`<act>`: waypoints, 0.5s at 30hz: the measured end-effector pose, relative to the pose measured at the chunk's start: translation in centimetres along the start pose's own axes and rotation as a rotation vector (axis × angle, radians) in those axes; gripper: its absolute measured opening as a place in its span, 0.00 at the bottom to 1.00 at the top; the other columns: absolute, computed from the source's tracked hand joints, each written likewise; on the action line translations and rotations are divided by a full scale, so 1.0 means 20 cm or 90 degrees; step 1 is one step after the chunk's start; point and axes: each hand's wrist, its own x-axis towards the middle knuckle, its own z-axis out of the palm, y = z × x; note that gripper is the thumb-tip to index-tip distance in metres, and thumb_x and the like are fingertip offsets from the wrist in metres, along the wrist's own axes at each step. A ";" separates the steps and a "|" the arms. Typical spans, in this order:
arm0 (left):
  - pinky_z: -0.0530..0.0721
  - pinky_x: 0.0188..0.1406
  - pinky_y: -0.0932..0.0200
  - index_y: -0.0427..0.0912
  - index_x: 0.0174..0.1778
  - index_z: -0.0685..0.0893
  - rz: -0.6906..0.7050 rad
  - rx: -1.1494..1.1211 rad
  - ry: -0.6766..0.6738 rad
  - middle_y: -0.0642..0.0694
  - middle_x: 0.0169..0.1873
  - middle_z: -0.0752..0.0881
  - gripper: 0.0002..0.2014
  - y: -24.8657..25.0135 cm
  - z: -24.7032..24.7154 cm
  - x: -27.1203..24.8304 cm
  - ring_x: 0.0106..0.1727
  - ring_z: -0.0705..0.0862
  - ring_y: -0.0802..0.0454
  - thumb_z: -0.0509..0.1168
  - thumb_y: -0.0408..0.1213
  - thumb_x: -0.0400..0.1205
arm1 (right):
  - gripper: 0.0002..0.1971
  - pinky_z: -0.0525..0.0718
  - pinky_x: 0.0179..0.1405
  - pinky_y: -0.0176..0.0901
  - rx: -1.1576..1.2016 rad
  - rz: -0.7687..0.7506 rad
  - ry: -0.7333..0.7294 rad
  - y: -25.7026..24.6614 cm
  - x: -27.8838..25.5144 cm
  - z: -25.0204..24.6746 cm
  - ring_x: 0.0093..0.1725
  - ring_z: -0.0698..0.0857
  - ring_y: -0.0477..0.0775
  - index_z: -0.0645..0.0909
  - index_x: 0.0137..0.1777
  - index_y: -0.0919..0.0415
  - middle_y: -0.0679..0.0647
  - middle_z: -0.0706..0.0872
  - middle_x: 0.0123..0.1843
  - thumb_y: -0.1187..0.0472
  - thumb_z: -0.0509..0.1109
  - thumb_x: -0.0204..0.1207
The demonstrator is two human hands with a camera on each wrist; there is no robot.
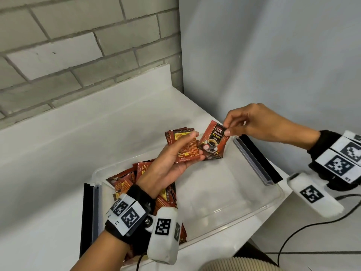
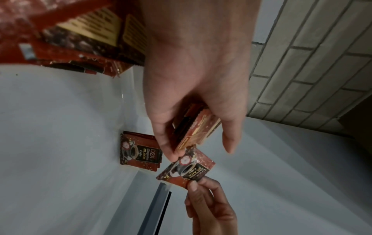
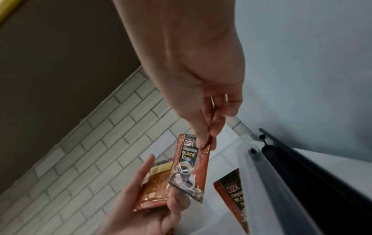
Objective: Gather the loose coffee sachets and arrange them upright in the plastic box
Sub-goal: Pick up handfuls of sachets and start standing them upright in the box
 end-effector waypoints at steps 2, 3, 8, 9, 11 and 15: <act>0.88 0.45 0.55 0.38 0.52 0.85 -0.004 0.013 0.002 0.40 0.39 0.87 0.15 0.00 0.01 0.00 0.35 0.85 0.49 0.70 0.41 0.72 | 0.04 0.77 0.36 0.22 -0.069 -0.027 -0.019 0.00 0.01 0.00 0.31 0.83 0.31 0.86 0.41 0.54 0.44 0.89 0.34 0.62 0.78 0.71; 0.88 0.44 0.55 0.38 0.52 0.85 -0.007 0.016 0.002 0.41 0.38 0.86 0.16 0.00 0.01 -0.01 0.35 0.85 0.49 0.69 0.41 0.72 | 0.04 0.76 0.36 0.22 -0.097 -0.036 -0.023 0.00 0.02 0.01 0.32 0.83 0.30 0.86 0.41 0.55 0.42 0.88 0.34 0.62 0.78 0.71; 0.87 0.39 0.55 0.36 0.54 0.84 -0.016 0.014 0.003 0.41 0.37 0.85 0.16 0.02 0.01 -0.01 0.35 0.84 0.47 0.67 0.42 0.74 | 0.02 0.78 0.39 0.33 -0.210 -0.060 -0.028 0.02 0.05 0.02 0.35 0.81 0.40 0.87 0.43 0.55 0.46 0.89 0.37 0.62 0.77 0.73; 0.88 0.38 0.55 0.36 0.54 0.84 -0.017 0.009 0.003 0.41 0.37 0.85 0.16 0.02 0.01 0.00 0.35 0.84 0.47 0.67 0.42 0.75 | 0.02 0.79 0.41 0.38 -0.233 -0.063 -0.038 0.02 0.05 0.04 0.36 0.81 0.42 0.88 0.44 0.55 0.47 0.89 0.38 0.62 0.77 0.72; 0.88 0.38 0.55 0.35 0.54 0.84 -0.017 0.000 0.004 0.41 0.37 0.85 0.16 0.02 0.01 0.00 0.34 0.84 0.46 0.66 0.40 0.74 | 0.03 0.81 0.44 0.45 -0.284 -0.064 -0.062 0.03 0.05 0.08 0.41 0.81 0.49 0.87 0.45 0.53 0.45 0.86 0.39 0.60 0.77 0.72; 0.89 0.38 0.55 0.34 0.55 0.83 -0.019 -0.010 0.005 0.40 0.37 0.84 0.16 0.01 0.00 0.00 0.35 0.84 0.47 0.66 0.38 0.74 | 0.04 0.69 0.41 0.40 -0.369 -0.069 -0.092 0.05 0.04 0.14 0.42 0.73 0.48 0.84 0.49 0.50 0.38 0.67 0.39 0.58 0.73 0.75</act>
